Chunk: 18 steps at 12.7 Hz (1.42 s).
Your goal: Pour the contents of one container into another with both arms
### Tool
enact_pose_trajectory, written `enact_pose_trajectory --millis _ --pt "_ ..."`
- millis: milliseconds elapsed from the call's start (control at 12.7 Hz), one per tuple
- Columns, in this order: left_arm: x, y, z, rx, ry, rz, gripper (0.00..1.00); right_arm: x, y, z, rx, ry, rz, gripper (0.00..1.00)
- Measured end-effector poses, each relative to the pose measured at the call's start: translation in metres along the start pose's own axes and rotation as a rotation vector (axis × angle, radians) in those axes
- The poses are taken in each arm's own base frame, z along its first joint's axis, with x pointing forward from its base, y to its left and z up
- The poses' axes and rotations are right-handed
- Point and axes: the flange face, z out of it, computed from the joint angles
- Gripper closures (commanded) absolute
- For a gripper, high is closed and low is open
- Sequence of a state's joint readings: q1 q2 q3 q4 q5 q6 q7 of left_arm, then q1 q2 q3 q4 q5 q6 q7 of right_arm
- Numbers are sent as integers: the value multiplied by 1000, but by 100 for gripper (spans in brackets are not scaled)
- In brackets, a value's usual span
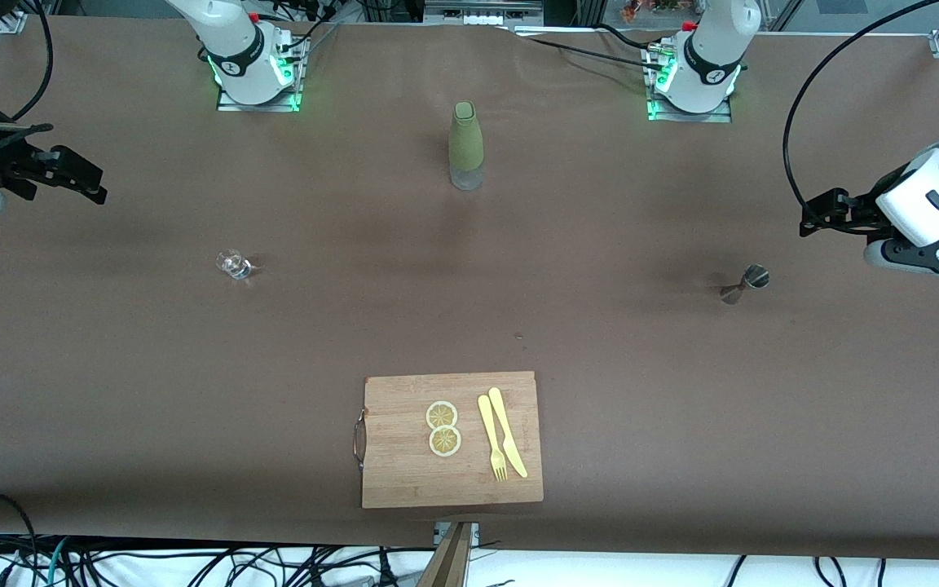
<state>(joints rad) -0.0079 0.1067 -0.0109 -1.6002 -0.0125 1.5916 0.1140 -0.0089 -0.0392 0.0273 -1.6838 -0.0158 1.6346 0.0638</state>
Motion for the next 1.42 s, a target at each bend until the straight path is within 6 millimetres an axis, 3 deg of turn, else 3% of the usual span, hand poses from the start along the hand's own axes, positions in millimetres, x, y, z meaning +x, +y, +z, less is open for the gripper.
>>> enact_pose_trajectory --millis 553,791,1107,1423 --pt "-1 -11 3 -64 2 -27 0 0 0 0 0 0 0 0" --pt "-3 -46 11 -164 35 39 0 0 0 0 0 0 0 0" --pt "-11 -91 22 -282 129 281 0 0 0 0 0 0 0 0" --pt "-20 -122 37 -318 203 515 0 0 0 0 0 0 0 0"
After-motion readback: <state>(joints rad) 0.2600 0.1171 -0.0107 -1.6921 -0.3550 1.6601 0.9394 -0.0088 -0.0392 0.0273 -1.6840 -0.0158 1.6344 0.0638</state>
